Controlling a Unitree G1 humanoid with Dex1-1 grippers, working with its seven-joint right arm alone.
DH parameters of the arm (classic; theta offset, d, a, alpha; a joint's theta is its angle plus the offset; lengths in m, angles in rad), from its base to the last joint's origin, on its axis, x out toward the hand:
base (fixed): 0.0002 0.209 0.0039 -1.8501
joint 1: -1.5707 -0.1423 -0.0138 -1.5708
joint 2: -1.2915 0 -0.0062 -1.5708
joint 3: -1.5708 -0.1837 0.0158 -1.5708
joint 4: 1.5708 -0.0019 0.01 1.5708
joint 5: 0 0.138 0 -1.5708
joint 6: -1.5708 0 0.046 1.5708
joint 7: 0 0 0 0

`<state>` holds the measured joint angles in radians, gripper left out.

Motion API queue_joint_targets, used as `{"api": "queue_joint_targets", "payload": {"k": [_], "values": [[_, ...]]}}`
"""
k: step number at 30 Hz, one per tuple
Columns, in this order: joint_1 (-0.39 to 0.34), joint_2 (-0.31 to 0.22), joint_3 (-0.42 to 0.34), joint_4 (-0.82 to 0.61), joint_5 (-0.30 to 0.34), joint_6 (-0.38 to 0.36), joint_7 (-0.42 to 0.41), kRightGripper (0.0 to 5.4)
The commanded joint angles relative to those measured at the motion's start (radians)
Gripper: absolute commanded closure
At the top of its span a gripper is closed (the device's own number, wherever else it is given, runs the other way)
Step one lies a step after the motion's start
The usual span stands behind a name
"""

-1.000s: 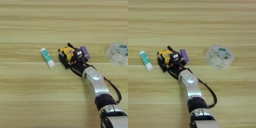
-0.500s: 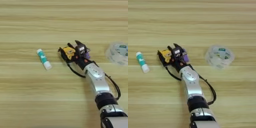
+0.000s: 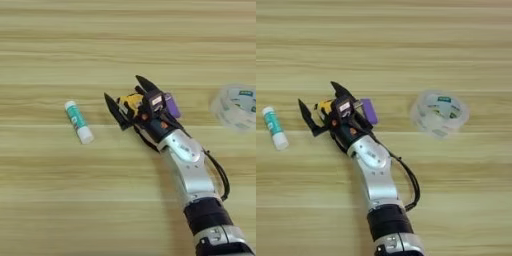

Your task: Move the objects on the table

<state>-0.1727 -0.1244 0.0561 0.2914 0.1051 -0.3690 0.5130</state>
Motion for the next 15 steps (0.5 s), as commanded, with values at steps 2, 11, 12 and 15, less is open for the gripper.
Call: {"api": "queue_joint_targets", "payload": {"k": [2,11,12,15], "values": [[0.013,0.009,0.060,-0.137,0.003,0.035,0.019,0.04],[0.057,0.032,0.156,-0.147,-0.039,0.057,0.030,0.04],[0.055,0.034,0.162,-0.144,-0.045,0.060,0.028,0.04],[0.047,0.040,0.192,-0.134,-0.071,0.075,0.026,0.04]]}}
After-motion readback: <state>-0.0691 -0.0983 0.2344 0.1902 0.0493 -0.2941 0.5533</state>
